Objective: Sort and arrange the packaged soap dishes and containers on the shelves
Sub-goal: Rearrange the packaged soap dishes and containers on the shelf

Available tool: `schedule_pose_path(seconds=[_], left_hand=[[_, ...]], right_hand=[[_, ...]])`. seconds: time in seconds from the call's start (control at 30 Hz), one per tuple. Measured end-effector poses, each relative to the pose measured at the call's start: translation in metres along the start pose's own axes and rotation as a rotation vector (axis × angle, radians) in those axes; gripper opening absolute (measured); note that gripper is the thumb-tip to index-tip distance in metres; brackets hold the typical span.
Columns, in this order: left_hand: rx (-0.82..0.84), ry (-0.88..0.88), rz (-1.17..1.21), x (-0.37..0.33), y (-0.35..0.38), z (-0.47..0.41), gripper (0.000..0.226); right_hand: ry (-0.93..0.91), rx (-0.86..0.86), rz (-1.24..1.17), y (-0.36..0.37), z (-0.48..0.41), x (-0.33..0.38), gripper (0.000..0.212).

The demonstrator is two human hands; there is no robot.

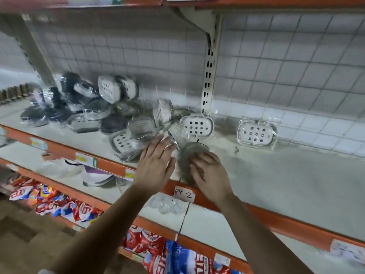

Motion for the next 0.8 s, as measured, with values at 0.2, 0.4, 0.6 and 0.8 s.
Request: schedule_pose_path(seconds=[0.2,0.4,0.6,0.8], left_hand=[[-0.021,0.133,0.034,-0.005,0.004,-0.015,0.046],[-0.037,0.210,-0.024,-0.018,0.013,-0.028,0.045],[-0.028,0.145,-0.093,-0.015,0.027,-0.041,0.058],[0.045,0.107,-0.106,-0.004,0.040,-0.054,0.063]], right_hand=[[0.260,-0.035,0.130,-0.008,0.008,-0.024,0.032],[0.435,-0.081,0.249,-0.027,0.025,-0.049,0.061],[0.553,-0.128,0.310,-0.042,0.046,-0.065,0.077],[0.480,-0.191,0.317,-0.041,0.046,-0.058,0.055]])
Point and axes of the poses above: each hand's wrist, its own z-axis away from the middle knuckle, its own y-axis out of the palm, x = y × z, the point moved 9 cm from there along -z, towards the middle knuckle, and after that the axes turned 10 degrees about -y, right-handed, at the moved point
